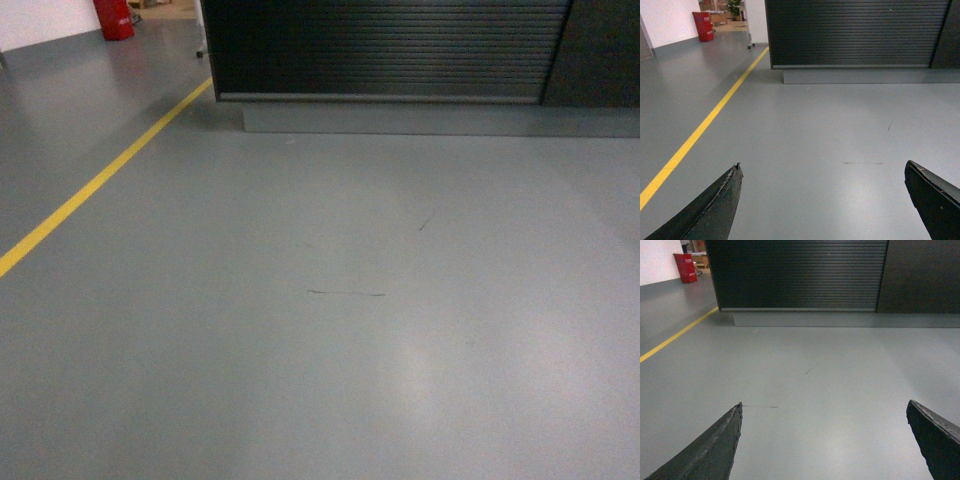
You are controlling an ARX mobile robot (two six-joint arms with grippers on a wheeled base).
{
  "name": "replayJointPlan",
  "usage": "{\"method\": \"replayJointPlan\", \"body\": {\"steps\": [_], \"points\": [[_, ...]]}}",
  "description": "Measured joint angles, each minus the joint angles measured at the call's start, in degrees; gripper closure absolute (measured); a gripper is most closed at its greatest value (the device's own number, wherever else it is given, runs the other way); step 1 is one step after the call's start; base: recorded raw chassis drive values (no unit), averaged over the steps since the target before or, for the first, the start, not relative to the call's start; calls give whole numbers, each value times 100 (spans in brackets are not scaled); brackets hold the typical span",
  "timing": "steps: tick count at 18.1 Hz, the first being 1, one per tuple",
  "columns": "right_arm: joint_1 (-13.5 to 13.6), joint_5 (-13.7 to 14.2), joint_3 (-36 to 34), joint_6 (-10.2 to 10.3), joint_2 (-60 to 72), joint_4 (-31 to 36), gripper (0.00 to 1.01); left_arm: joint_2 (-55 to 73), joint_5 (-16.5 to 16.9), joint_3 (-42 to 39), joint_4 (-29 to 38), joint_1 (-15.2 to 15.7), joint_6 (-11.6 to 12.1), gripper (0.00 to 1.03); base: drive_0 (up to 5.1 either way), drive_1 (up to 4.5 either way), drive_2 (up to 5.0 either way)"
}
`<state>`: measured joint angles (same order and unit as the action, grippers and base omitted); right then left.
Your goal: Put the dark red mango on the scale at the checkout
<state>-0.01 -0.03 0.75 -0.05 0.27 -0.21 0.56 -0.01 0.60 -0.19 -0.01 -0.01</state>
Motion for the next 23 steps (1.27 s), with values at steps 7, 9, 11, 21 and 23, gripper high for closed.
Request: {"method": "replayJointPlan", "body": {"steps": [7, 9, 11, 21, 23], "points": [[0, 0, 0, 2, 0, 0, 3, 0, 0, 0, 0, 0, 0, 5, 8, 234, -218], [0, 2, 0, 0, 0, -2, 3, 0, 0, 0, 0, 0, 0, 5, 4, 258, -251], [0, 2, 0, 0, 0, 2, 3, 2, 0, 0, 0, 0, 0, 5, 2, 261, -257], [0, 0, 0, 0, 0, 2, 3, 2, -2, 0, -4, 0, 0, 5, 1, 324, -322], [0, 2, 0, 2, 0, 22, 3, 0, -7, 0, 15, 0, 0, 5, 9, 363, -345]]}}
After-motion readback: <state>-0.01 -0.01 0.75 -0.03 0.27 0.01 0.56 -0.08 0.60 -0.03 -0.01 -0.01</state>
